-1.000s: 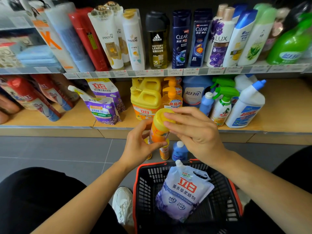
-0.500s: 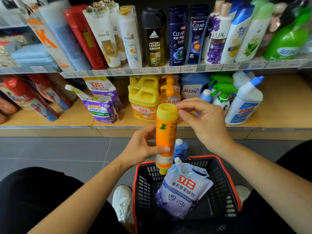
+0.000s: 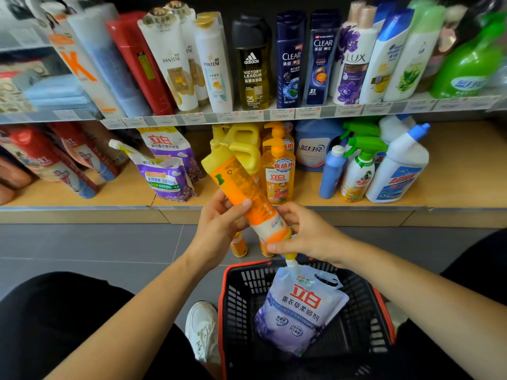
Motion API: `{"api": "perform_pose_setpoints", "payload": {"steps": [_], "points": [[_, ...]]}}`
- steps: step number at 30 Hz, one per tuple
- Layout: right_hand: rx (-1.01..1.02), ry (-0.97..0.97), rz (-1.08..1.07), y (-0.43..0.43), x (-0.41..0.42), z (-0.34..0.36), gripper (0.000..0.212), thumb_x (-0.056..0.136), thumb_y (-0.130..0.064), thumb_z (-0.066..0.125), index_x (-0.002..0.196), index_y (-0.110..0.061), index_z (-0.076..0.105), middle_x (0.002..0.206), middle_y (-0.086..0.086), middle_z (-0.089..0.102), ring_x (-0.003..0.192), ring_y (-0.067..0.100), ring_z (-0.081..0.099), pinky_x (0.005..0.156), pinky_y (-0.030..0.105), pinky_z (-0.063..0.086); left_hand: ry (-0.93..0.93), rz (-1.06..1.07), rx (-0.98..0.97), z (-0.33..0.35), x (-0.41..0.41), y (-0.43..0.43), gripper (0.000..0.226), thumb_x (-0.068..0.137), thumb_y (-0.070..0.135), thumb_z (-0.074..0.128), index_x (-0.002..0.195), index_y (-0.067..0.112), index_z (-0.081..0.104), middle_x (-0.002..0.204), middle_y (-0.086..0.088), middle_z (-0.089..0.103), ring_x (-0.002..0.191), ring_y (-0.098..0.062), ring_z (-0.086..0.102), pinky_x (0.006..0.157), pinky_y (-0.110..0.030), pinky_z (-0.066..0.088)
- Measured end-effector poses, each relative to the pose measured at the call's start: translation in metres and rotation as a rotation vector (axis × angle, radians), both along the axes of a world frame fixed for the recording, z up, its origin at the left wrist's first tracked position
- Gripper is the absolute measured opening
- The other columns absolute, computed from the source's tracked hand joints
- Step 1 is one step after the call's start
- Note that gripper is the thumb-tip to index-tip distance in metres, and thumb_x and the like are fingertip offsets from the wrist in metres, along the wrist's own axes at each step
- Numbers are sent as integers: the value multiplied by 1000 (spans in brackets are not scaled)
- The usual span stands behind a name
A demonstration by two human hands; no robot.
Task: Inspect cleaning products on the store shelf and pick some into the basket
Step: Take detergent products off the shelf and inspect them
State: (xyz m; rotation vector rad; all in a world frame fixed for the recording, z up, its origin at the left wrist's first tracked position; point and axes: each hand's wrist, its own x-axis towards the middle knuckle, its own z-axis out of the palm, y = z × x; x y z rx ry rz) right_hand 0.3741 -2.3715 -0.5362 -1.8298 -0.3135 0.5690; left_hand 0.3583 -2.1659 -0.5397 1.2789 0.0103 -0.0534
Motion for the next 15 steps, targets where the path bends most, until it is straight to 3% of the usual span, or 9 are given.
{"api": "perform_pose_setpoints", "payload": {"steps": [4,8,10,12,15], "points": [[84,39,-90,4,2,-5,55,71,-9,89,112,-16,53,114,10,70,104,26,69,91,46,57,12,18,-18,5,3,1,32,94,24,56,123,12,61,117,-9,72,106,-25,70,88,-40,58],[261,201,-82,2,5,-6,41,82,-7,78,119,-14,59,110,8,75,99,23,72,79,35,58,85,111,-127,14,11,10,23,101,22,44,113,13,61,107,-4,71,99,-20,65,94,-39,51],[350,275,-95,3,7,-6,35,87,-8,71,121,-14,63,113,9,74,101,25,70,81,33,56,123,167,-131,13,13,15,19,101,21,50,115,11,60,111,-11,67,102,-25,62,91,-39,54],[407,325,-108,4,9,-5,30,89,-15,67,119,-15,66,116,13,72,101,28,67,85,39,52,131,211,-109,11,14,17,29,92,28,66,115,12,60,109,-12,68,99,-26,65,85,-37,57],[388,299,-133,5,7,-3,48,79,-26,74,125,-16,60,117,17,70,93,35,70,79,43,55,111,225,-15,8,15,21,47,82,41,78,119,18,61,116,-9,71,100,-22,71,82,-33,60]]}}
